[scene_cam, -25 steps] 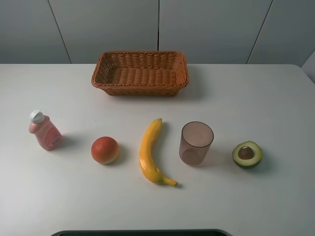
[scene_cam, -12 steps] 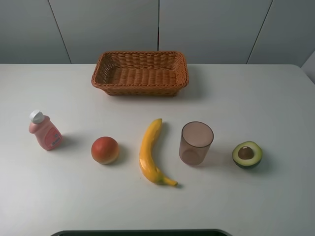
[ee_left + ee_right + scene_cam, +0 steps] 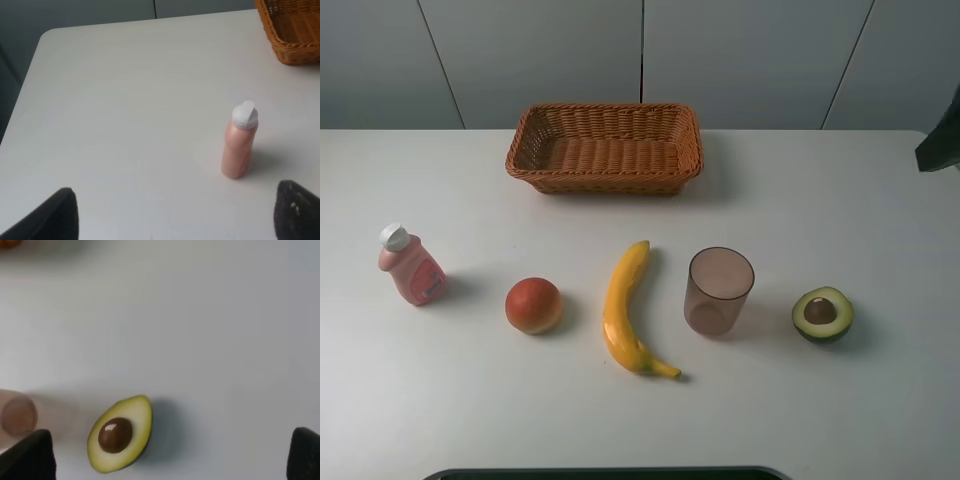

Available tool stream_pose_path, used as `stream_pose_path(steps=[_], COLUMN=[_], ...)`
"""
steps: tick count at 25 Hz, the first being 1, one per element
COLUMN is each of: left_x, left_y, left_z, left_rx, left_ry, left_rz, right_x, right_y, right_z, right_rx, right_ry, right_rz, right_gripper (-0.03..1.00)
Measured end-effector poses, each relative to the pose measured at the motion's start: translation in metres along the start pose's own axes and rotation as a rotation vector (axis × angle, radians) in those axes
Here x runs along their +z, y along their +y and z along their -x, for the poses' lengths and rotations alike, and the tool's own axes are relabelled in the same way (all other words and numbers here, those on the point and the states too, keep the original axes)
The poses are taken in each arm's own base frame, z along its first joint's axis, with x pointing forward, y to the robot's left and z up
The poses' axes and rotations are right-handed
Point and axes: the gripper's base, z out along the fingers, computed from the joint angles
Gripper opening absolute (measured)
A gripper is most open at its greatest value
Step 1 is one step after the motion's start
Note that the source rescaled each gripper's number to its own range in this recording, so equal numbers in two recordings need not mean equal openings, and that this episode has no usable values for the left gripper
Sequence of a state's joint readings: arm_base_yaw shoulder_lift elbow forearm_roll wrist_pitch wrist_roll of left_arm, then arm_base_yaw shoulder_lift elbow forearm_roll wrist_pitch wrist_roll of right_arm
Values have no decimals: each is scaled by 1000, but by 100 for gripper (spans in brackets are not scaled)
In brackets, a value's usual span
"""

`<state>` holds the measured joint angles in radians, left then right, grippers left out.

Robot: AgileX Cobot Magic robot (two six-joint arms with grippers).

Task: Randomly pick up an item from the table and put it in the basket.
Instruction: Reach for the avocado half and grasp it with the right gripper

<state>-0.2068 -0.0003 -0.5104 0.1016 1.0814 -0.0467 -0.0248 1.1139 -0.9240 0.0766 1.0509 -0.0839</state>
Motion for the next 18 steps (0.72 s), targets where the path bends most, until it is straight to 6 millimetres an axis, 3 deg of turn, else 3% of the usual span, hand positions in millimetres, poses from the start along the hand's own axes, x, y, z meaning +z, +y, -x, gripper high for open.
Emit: stream_pose_path(steps=[4, 9, 13, 18], left_x=[0, 0, 0, 0], left_y=[0, 0, 0, 0], left_z=[0, 0, 0, 0], left_rx=[0, 0, 0, 0], left_ry=[0, 0, 0, 0], left_rz=[0, 0, 0, 0], right_x=[46, 101, 134, 159], right_y=[3, 20, 31, 35], right_z=[8, -8, -24, -36], right_rx=[31, 51, 57, 87], right_ry=[145, 238, 282, 359], right_rz=[32, 47, 48, 43], right_gripper=[100, 100, 100, 100])
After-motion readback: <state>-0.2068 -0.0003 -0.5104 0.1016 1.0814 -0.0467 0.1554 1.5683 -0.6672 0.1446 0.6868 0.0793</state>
